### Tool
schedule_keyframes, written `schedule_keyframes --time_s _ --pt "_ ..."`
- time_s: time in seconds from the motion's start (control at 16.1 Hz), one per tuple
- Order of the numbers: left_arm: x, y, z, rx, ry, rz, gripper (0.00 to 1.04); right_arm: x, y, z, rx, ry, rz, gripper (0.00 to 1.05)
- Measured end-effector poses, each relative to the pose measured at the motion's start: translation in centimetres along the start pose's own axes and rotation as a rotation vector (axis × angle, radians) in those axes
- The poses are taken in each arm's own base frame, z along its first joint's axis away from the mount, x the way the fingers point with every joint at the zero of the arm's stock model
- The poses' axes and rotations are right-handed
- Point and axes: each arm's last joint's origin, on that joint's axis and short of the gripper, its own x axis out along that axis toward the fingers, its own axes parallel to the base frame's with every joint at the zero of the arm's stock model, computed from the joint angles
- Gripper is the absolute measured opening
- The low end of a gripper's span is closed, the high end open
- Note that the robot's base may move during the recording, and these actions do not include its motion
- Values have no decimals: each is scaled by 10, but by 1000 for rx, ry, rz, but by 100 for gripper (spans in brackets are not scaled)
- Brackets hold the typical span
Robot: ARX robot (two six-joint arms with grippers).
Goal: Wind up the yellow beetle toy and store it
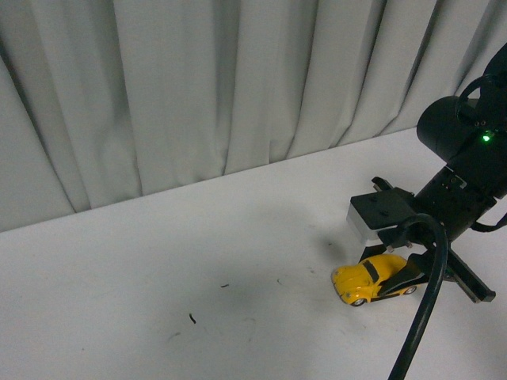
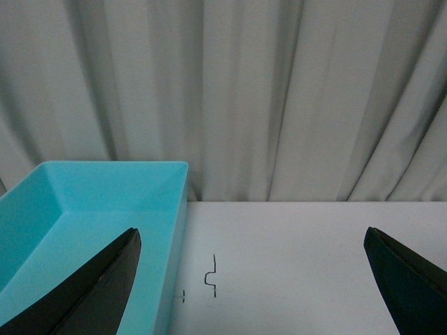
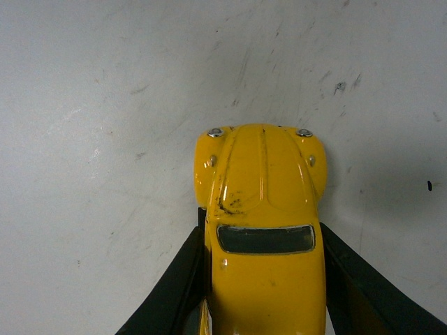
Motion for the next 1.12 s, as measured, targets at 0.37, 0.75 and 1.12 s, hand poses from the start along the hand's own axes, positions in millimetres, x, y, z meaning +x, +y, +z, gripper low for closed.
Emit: schedule_keyframes --time_s 0.37,0.75,1.12 --pt "0 0 0 0 0 0 98 -1 -1 1 -6 -2 -9 41" --pt "0 0 0 0 0 0 98 3 1 -1 -3 24 0 100" --pt "0 0 0 0 0 0 98 3 1 -1 -8 27 -6 98"
